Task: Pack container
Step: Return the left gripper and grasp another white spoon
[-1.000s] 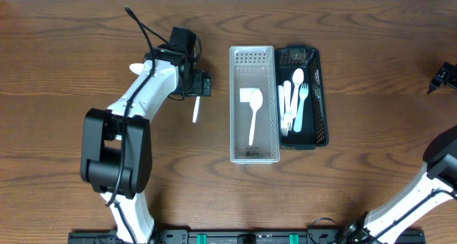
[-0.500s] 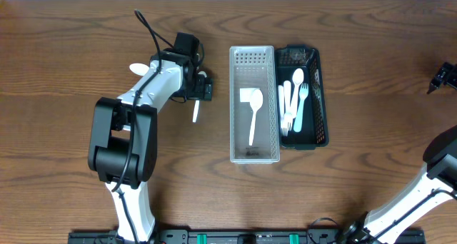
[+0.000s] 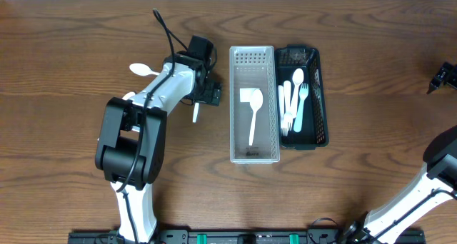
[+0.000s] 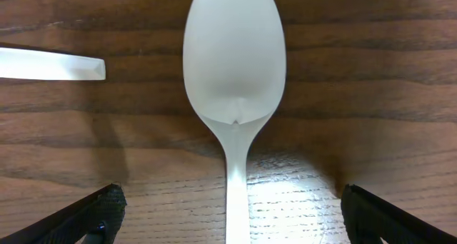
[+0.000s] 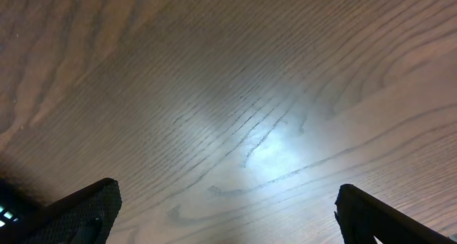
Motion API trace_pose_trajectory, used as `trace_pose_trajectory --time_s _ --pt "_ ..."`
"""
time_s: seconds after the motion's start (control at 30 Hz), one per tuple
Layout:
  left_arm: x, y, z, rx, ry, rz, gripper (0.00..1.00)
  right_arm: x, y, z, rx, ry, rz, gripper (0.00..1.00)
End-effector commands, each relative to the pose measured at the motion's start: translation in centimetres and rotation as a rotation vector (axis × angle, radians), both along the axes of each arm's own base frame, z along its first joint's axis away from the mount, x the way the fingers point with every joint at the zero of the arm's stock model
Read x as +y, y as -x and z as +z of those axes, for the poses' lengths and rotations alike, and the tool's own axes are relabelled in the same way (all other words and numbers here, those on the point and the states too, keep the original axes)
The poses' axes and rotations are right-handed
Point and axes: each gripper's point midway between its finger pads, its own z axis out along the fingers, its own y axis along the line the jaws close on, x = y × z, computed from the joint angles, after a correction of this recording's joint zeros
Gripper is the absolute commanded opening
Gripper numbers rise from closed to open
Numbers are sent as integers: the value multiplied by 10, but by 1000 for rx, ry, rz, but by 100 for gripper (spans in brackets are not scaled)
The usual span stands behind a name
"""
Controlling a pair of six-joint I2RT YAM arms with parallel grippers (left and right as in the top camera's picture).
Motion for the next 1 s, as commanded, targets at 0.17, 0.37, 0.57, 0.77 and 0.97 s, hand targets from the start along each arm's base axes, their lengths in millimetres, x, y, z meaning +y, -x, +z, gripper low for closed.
trace_pose_trajectory --time_s 0.17,0.37,0.57,0.77,0.97 --pt "6 5 -15 33 -31 14 98 -1 1 -1 2 -1 -16 99" --pt "6 5 -16 36 -31 14 98 -1 1 -1 2 -1 -16 99" --pt "-2 7 -18 52 16 5 98 -1 1 -1 2 -1 -16 99" --pt "-7 7 -20 58 47 24 98 -1 1 -1 2 -1 -16 99" --pt "-6 7 -20 58 47 24 98 -1 1 -1 2 -1 -16 99"
